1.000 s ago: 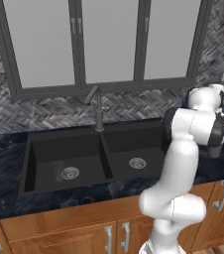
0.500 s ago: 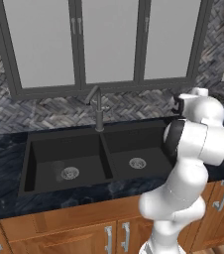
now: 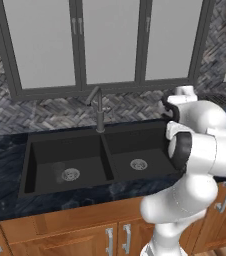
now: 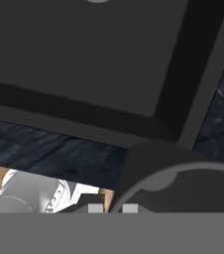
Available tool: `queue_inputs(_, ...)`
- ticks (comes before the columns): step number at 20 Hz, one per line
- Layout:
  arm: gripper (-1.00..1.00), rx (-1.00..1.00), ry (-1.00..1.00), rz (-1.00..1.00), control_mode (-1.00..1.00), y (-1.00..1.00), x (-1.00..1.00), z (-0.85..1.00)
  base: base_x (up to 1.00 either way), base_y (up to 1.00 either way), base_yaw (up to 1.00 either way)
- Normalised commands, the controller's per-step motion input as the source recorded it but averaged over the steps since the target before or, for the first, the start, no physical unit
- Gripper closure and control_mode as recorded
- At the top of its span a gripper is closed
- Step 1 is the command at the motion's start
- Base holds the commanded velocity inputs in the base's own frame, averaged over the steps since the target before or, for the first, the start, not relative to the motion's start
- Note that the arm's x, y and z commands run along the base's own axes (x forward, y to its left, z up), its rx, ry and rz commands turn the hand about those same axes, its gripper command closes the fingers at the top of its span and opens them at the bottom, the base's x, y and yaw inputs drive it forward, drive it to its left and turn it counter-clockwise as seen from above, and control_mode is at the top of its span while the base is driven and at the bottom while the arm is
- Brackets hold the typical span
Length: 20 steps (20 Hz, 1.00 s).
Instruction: Place the glass cup in the left basin and the glass cup in the right basin of the sink.
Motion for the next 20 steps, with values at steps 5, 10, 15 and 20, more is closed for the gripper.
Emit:
queue_inputs(5,1.00,0.04,0.00,0.50,-1.00,0.00,0.07,0.02,0.00,0.00,0.00)
queue_inputs(10,1.00,0.04,0.00,0.50,-1.00,0.02,0.00,-0.04,0.00,0.00,0.00)
queue_inputs(15,1.00,0.15,0.01,0.37,-1.00,0.17,0.28,0.02,0.00,0.00,0.00)
queue_inputs(20,1.00,0.18,0.05,0.23,-1.00,0.13,0.62,0.00,0.00,0.00,0.00)
